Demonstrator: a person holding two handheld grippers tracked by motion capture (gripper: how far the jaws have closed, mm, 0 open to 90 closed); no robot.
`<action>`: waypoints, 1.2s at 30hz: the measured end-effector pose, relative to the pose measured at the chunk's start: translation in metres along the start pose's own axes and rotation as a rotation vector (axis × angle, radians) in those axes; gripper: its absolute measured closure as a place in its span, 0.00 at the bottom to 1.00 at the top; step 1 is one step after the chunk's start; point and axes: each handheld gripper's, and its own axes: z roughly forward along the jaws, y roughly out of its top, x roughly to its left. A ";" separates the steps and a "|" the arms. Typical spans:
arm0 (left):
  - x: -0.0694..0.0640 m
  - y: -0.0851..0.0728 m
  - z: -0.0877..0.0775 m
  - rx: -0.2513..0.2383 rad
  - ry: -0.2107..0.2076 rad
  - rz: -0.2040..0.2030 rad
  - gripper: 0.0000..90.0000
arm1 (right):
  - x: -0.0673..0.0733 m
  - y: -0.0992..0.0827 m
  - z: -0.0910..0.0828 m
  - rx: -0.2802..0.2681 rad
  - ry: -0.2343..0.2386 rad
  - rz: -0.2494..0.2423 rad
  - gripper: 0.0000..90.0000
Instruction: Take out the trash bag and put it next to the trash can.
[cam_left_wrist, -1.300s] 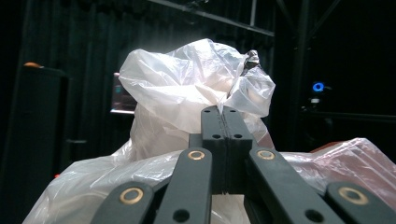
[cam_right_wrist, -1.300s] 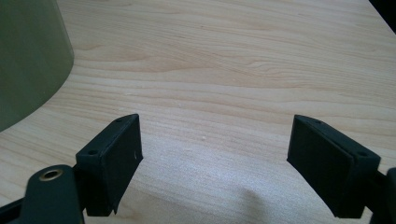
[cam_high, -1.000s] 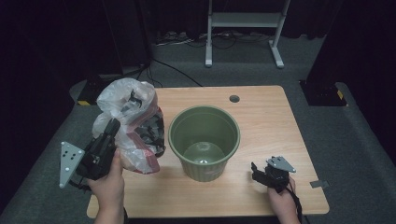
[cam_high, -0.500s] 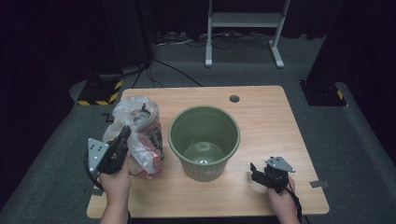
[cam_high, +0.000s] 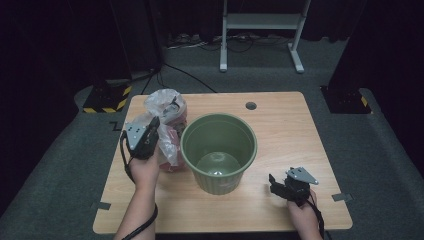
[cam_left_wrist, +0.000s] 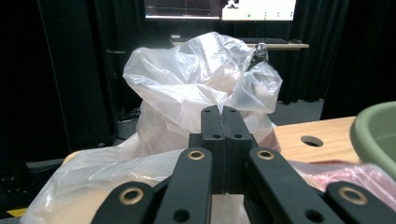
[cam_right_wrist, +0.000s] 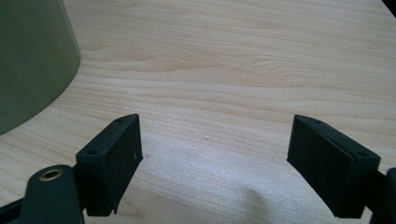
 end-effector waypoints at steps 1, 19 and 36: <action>0.000 0.000 0.000 0.000 0.000 0.000 1.00 | 0.000 0.000 0.000 0.000 0.000 0.000 0.19; -0.013 -0.032 0.023 0.096 -0.017 -0.055 0.76 | 0.002 -0.001 -0.002 -0.002 0.004 -0.004 0.19; -0.015 -0.015 0.001 0.067 -0.018 -0.067 0.28 | 0.002 -0.002 -0.002 0.001 0.003 -0.007 0.19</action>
